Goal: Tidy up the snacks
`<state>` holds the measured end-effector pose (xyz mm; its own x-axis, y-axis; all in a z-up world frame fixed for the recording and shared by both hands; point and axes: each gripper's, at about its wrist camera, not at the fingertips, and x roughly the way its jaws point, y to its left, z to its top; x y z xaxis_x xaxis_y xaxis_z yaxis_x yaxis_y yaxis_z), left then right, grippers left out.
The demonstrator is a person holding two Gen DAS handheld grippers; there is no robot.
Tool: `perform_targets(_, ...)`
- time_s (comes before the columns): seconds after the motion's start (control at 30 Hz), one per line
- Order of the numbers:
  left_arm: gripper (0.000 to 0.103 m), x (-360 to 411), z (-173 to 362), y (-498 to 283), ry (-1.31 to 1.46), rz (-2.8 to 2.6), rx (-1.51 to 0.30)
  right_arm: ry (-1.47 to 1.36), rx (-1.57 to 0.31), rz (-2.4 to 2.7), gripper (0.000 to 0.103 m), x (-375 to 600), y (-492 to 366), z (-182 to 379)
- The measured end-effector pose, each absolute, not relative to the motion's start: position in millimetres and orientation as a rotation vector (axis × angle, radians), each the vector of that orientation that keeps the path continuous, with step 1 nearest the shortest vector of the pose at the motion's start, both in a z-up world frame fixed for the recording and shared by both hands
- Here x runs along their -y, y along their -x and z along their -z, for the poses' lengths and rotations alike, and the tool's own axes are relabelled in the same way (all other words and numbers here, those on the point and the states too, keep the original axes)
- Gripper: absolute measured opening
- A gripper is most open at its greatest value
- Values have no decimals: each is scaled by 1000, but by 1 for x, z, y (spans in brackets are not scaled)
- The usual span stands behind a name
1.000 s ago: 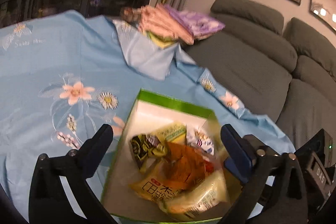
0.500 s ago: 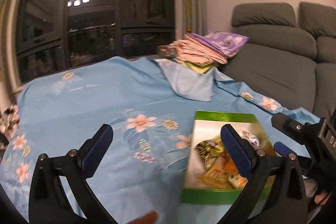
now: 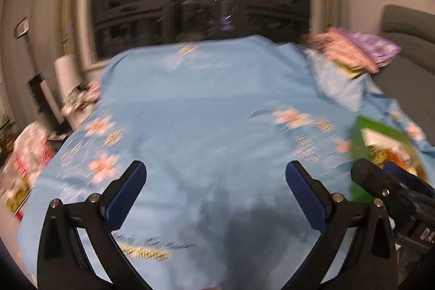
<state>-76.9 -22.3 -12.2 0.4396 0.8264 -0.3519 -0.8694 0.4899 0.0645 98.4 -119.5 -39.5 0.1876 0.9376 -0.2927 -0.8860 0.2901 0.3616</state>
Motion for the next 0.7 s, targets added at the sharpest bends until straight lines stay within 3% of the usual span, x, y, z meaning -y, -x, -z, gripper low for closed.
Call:
perform_targets(0.13,103,-3,37,114,185,-1170,-418,19,-587,-1322,103,75,-70,56)
perform_targets(0.3,103,-30,64,142,228,-1227,-489,270,-478,-1226,103,40,-45,66)
perform_targets(0.7,103,-56,109,129,264,-1173,-626,498,-567,-1144,103,-9,-59,106)
